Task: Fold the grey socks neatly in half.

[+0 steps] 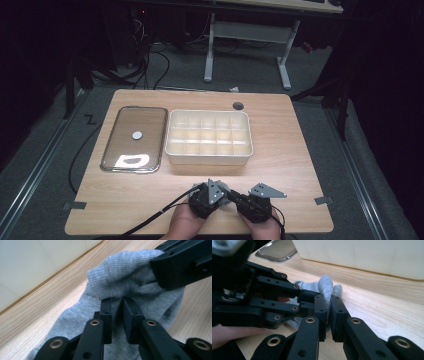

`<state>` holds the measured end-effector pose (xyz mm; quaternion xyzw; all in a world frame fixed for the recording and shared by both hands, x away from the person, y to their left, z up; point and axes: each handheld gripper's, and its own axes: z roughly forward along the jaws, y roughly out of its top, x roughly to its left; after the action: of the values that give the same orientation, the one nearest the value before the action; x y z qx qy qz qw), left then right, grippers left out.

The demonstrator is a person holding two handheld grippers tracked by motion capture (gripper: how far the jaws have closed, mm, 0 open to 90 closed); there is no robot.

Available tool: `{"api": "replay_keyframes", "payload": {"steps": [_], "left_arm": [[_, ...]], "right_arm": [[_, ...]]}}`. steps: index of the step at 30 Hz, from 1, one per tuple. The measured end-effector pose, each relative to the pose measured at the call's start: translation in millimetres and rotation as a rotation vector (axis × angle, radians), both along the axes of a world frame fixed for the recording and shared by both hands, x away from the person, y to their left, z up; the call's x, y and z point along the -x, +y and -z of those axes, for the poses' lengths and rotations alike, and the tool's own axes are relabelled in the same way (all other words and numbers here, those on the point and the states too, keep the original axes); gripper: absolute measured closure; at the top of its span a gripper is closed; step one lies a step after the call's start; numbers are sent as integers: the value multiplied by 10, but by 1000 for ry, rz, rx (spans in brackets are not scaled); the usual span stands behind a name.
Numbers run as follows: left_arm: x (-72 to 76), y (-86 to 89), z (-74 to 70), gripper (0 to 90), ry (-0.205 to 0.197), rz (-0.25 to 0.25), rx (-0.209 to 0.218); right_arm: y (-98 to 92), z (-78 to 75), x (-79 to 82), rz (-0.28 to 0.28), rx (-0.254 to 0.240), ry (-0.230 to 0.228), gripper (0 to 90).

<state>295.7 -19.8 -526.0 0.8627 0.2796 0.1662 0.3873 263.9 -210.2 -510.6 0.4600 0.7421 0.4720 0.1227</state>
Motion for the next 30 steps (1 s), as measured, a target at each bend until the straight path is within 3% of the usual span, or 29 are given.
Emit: {"api": "replay_keyframes", "payload": {"steps": [5,7,11,16,19,23,28,30], "left_arm": [[14,245,-130,586,-42,-48,74],[4,398,-151,542,-34,-83,88],[21,680,-71,469,16,-123,89],[-7,856,58,403,92,-140,99],[-26,904,77,414,115,-139,127],[-35,922,81,510,133,-122,137],[-46,970,82,687,161,-121,183],[-26,992,77,760,145,-125,199]], "right_arm": [[-52,0,6,15,-2,-4,857],[-72,13,2,17,-5,3,857],[-96,16,-8,22,-7,9,857],[-90,16,-7,21,-1,3,857],[-77,15,-1,21,7,-3,856],[-56,20,-4,25,30,2,856],[4,-8,-15,36,90,-4,856],[30,-38,-27,41,109,-6,856]]}}
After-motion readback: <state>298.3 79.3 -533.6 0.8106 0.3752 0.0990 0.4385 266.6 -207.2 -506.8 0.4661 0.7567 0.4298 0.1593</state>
